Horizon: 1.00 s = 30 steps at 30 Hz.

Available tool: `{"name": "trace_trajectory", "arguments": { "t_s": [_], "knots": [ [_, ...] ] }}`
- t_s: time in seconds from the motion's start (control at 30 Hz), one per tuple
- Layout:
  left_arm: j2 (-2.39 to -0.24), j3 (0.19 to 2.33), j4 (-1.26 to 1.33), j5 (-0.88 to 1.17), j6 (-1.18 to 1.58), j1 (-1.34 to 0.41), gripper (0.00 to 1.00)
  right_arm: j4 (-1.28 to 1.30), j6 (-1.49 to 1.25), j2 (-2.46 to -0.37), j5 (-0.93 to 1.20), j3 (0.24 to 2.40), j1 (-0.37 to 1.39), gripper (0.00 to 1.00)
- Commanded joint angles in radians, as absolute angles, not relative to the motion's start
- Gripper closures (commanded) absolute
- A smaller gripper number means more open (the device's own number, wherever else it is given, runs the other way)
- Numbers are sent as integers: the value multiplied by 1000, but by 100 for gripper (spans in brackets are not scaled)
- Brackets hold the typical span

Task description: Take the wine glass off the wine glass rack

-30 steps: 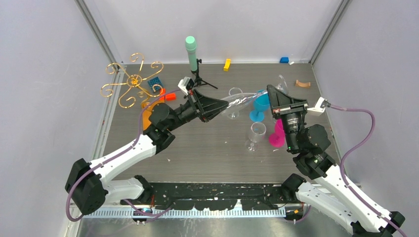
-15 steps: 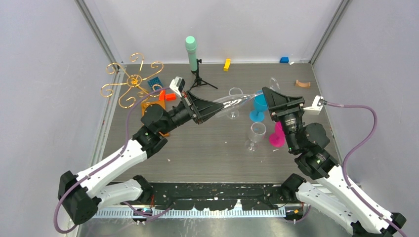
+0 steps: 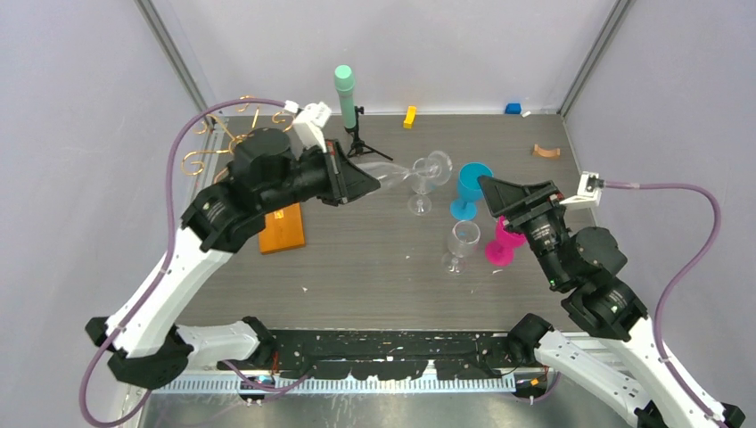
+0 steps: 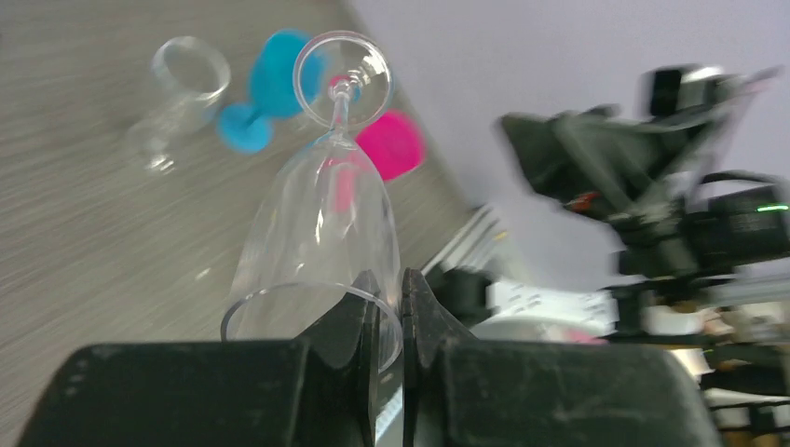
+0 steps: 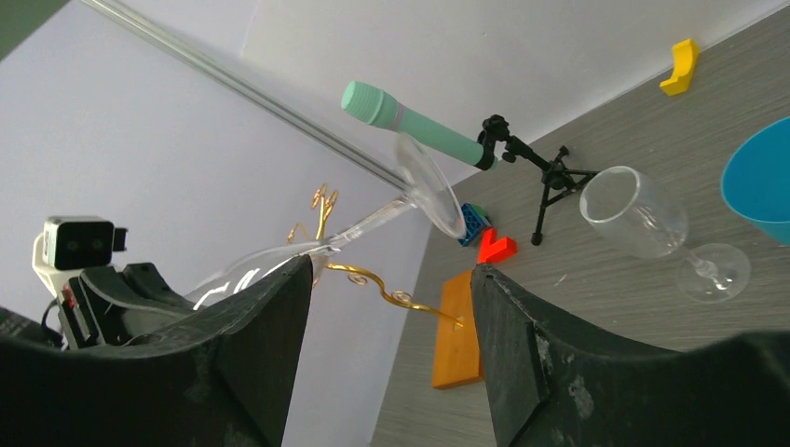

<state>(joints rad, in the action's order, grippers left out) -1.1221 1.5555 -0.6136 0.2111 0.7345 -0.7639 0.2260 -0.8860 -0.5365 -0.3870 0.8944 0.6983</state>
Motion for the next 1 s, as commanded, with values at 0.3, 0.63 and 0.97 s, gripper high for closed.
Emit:
{"name": "trace_trajectory", "arguments": {
  "t_s": [0.3,0.63,0.97],
  "knots": [
    [-1413,1751,-1078,36,461,-799,100,466,-757,-447,-516,959,699,32],
    [-1702,1961,-1150,-109,443,-946,100,541,-763,-404,-562,936,699,32],
    [-1913,2158,-1281,-101,404,-1033,100,570,-771,-362,-587,914,699,32]
  ]
}}
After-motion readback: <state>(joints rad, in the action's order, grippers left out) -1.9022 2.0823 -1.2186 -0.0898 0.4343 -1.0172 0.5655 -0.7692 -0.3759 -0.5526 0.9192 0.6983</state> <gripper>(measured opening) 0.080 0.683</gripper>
